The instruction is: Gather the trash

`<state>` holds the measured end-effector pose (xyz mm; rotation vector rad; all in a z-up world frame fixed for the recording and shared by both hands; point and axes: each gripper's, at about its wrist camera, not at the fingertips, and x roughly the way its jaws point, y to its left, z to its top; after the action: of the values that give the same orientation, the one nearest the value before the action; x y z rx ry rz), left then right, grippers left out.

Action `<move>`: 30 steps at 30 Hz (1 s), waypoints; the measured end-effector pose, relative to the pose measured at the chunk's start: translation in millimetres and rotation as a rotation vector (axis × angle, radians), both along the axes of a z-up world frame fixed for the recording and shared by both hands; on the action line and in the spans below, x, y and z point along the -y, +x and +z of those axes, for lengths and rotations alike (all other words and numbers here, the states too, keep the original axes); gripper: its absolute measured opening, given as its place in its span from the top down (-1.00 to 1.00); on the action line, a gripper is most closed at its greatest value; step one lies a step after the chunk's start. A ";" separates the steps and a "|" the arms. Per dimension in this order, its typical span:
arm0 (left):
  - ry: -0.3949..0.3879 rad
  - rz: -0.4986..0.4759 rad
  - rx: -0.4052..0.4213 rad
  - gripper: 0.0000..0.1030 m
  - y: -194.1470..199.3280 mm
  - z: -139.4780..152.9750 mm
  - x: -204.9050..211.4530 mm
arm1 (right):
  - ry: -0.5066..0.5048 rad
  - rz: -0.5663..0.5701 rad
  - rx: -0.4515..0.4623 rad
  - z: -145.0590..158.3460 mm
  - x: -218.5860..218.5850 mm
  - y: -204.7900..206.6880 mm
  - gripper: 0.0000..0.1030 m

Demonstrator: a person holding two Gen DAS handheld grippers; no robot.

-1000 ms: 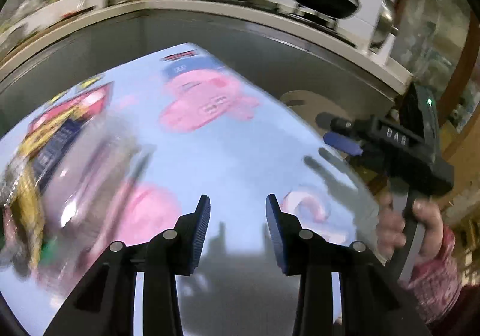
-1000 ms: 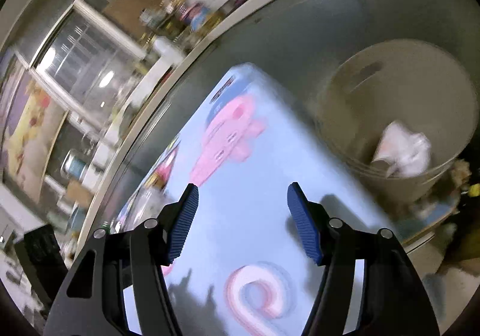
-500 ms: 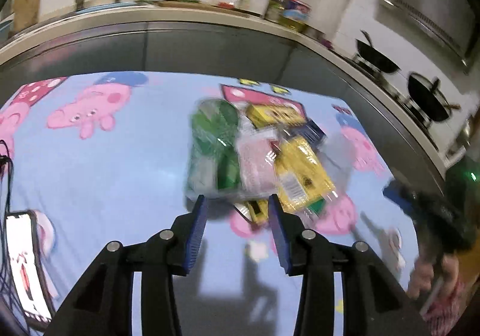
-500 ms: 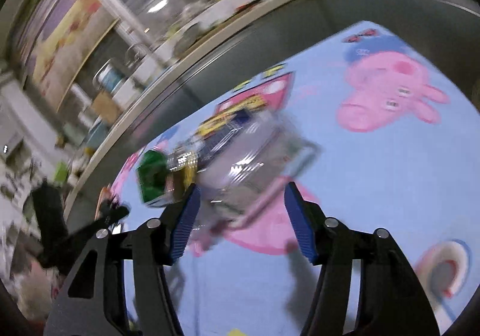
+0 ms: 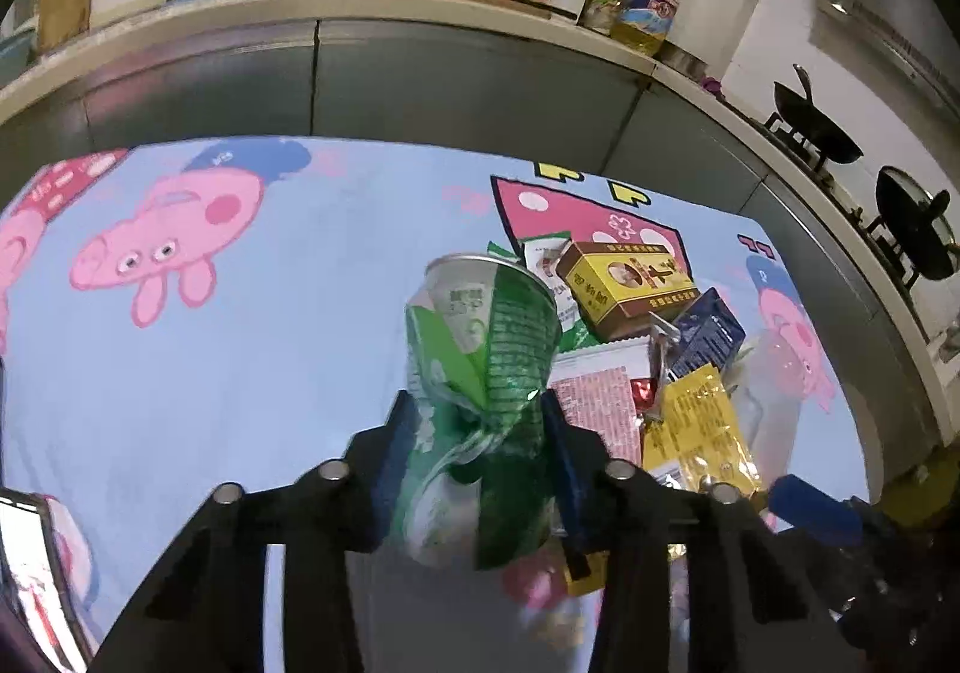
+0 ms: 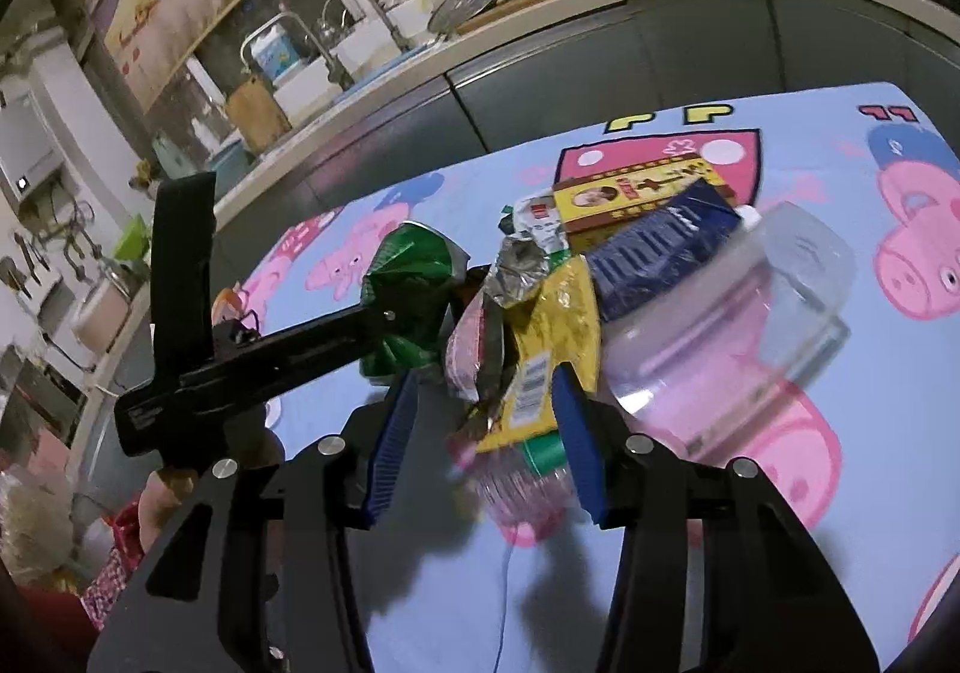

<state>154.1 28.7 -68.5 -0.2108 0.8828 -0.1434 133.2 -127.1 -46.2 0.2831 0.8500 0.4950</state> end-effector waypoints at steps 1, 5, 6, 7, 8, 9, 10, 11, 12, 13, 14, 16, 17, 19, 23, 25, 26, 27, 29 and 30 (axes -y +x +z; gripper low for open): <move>0.004 0.003 -0.001 0.33 0.8 -1.4 -0.4 | -0.012 0.005 -0.004 -1.2 -5.6 4.8 0.11; 0.038 0.003 0.034 0.42 -4.4 -0.2 -2.6 | -0.046 0.022 -0.017 -7.6 -19.6 16.4 0.13; 0.042 0.005 0.036 0.46 -5.7 0.3 -4.7 | -0.051 0.027 -0.021 -9.9 -21.7 18.3 0.13; 0.042 0.010 0.041 0.48 -8.3 1.0 -8.2 | -0.058 0.031 -0.023 -11.0 -25.9 20.4 0.14; 0.035 0.017 0.044 0.53 -11.4 1.2 -14.1 | -0.065 0.036 -0.025 -12.8 -29.5 22.0 0.14; 0.029 0.023 0.043 0.61 -14.2 1.0 -18.9 | -0.067 0.041 -0.032 -14.7 -32.7 23.6 0.14; 0.023 0.029 0.041 0.65 -16.6 0.2 -24.2 | -0.064 0.047 -0.040 -17.2 -35.1 24.9 0.14; 0.015 0.040 0.036 0.68 -20.1 -1.6 -32.1 | -0.063 0.052 -0.044 -18.4 -36.6 25.5 0.14; 0.008 0.049 0.033 0.68 -23.1 -2.6 -37.4 | -0.065 0.057 -0.047 -20.1 -39.3 25.9 0.14; 0.006 0.058 0.031 0.68 -26.4 -3.8 -42.5 | -0.071 0.066 -0.049 -22.3 -43.1 26.3 0.14; 0.007 0.068 0.031 0.69 -30.7 -5.0 -48.0 | -0.075 0.071 -0.052 -24.0 -46.6 26.0 0.14; 0.009 0.074 0.031 0.69 -37.4 -6.6 -55.5 | -0.077 0.079 -0.063 -27.6 -53.2 27.3 0.14; 0.010 0.078 0.032 0.69 -41.0 -6.7 -59.9 | -0.077 0.082 -0.068 -28.7 -56.9 28.8 0.14; 0.010 0.084 0.034 0.69 -45.6 -5.6 -65.6 | -0.078 0.087 -0.077 -31.9 -63.2 31.4 0.14; 0.027 0.092 0.046 0.69 -55.2 -1.1 -72.9 | -0.069 0.080 -0.086 -35.2 -71.3 36.8 0.16; 0.046 0.095 0.050 0.69 -57.9 -0.1 -73.5 | -0.060 0.079 -0.099 -38.2 -75.1 40.3 0.50; 0.057 0.098 0.050 0.69 -59.9 -0.4 -73.5 | -0.063 0.079 -0.102 -39.9 -77.4 41.5 0.68; 0.064 0.100 0.048 0.69 -60.9 -1.1 -74.1 | -0.067 0.080 -0.106 -41.6 -79.3 42.2 0.98; 0.067 0.105 0.041 0.69 -62.2 -2.7 -76.0 | -0.057 0.083 -0.106 -42.4 -82.2 39.9 0.99; 0.068 0.108 0.038 0.69 -63.3 -3.3 -77.3 | -0.057 0.088 -0.096 -40.9 -83.7 36.6 0.99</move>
<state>90.8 106.0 -71.8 -0.1912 0.8357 -0.0171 169.8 -43.4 -87.0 0.2191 0.9719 0.5415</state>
